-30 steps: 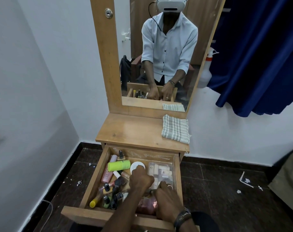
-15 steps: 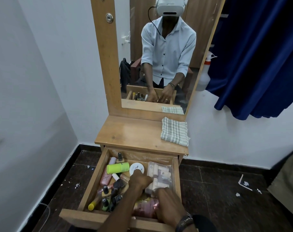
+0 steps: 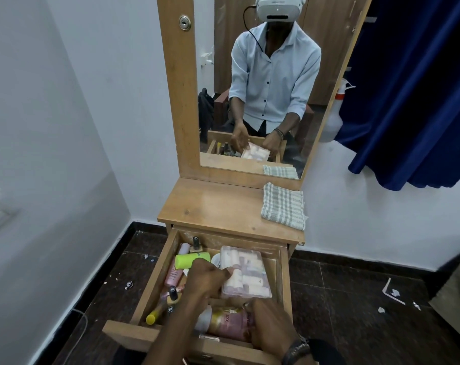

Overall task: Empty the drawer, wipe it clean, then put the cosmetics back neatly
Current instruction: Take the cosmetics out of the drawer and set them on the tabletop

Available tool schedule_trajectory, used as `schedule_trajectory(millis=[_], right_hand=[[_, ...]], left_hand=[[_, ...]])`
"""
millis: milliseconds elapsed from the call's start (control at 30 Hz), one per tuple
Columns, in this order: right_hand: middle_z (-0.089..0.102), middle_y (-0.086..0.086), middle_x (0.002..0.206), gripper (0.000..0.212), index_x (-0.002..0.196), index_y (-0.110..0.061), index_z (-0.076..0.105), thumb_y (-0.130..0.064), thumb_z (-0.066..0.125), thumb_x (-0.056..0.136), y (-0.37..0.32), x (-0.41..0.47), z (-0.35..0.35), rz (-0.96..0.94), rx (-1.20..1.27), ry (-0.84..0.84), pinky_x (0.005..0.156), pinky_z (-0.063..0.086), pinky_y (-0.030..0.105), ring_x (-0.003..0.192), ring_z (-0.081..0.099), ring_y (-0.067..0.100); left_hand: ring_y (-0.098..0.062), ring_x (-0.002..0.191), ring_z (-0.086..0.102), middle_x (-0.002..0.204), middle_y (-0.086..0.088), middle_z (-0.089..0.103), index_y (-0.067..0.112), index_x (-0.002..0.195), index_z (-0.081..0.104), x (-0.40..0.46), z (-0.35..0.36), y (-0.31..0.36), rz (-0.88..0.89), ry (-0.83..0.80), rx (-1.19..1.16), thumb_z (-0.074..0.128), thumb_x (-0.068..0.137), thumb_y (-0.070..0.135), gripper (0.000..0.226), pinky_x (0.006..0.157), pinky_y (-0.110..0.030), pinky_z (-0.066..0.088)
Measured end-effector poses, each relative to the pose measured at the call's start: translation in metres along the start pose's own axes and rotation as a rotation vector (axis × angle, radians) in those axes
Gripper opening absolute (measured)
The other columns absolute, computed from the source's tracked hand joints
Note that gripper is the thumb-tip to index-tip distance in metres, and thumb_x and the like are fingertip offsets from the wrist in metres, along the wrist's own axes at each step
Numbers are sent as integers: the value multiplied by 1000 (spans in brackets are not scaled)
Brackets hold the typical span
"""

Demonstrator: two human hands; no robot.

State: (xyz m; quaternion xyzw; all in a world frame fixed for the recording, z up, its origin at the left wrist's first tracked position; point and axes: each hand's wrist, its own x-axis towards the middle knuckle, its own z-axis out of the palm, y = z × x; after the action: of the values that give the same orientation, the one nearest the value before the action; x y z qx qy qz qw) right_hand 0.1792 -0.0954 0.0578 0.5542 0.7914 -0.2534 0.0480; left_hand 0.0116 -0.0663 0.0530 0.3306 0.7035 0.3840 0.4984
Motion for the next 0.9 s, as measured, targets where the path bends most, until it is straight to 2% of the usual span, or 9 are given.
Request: schedule_trajectory(millis=[100,267,433,533,600,667,700,767,900], right_hand=[[64,2,122,33,115,-22,65,-18,59,83,-3,0,-2,27,-15,-52,77,44,24,113,61,24],[65,7,119,46,123,-22,61,-21,57,77,0,5,2,62,-3,-121,85,55,32,107,64,27],[64,6,123,34,119,-20,64,-17,52,88,-4,2,-6,61,25,-122,88,47,28,116,61,23],[63,7,126,34,121,-22,62,-17,51,89,-5,2,-6,76,51,-123,86,44,27,121,59,23],[58,8,134,38,130,-22,59,-17,50,93,-7,0,-9,81,64,-125,97,45,28,127,55,23],[51,8,143,41,139,-21,53,-17,45,99,-8,-1,-12,80,79,-111,106,41,29,133,49,22],[49,8,145,42,141,-20,51,-17,42,100,-9,-1,-13,77,90,-97,108,39,28,135,47,22],[48,9,146,42,142,-20,50,-17,42,101,-9,-2,-13,72,98,-73,108,39,28,135,46,22],[53,8,139,40,135,-21,55,-16,49,96,-6,-1,-10,69,72,-83,103,42,30,129,51,23]], left_hand=[[-38,68,72,74,-23,72,-6,63,66,-18,-20,3,-6,11,-44,78,81,13,28,63,-58,58],[-32,68,72,76,-22,73,-15,73,66,-45,-51,19,-27,-32,-119,72,85,5,23,60,-47,60],[-34,64,71,77,-24,72,-12,73,69,-47,-78,46,60,-30,-149,68,85,0,17,55,-41,58],[-28,58,64,63,-17,67,-12,69,69,-13,-96,72,127,124,-111,72,83,2,20,60,-48,60],[-24,58,57,55,-13,57,-16,71,67,22,-110,87,163,233,-34,76,81,8,28,64,-44,55],[-28,60,62,60,-14,60,-14,70,65,56,-121,100,163,319,33,80,78,15,34,65,-40,56],[-33,64,67,66,-18,64,-12,70,64,69,-124,107,140,346,55,81,77,18,35,68,-44,59],[-39,73,70,82,-23,68,-8,76,62,91,-127,117,96,359,95,81,78,19,32,71,-51,60],[-36,82,69,96,-22,68,-6,92,62,115,-121,126,54,316,130,78,81,14,29,71,-50,61]])
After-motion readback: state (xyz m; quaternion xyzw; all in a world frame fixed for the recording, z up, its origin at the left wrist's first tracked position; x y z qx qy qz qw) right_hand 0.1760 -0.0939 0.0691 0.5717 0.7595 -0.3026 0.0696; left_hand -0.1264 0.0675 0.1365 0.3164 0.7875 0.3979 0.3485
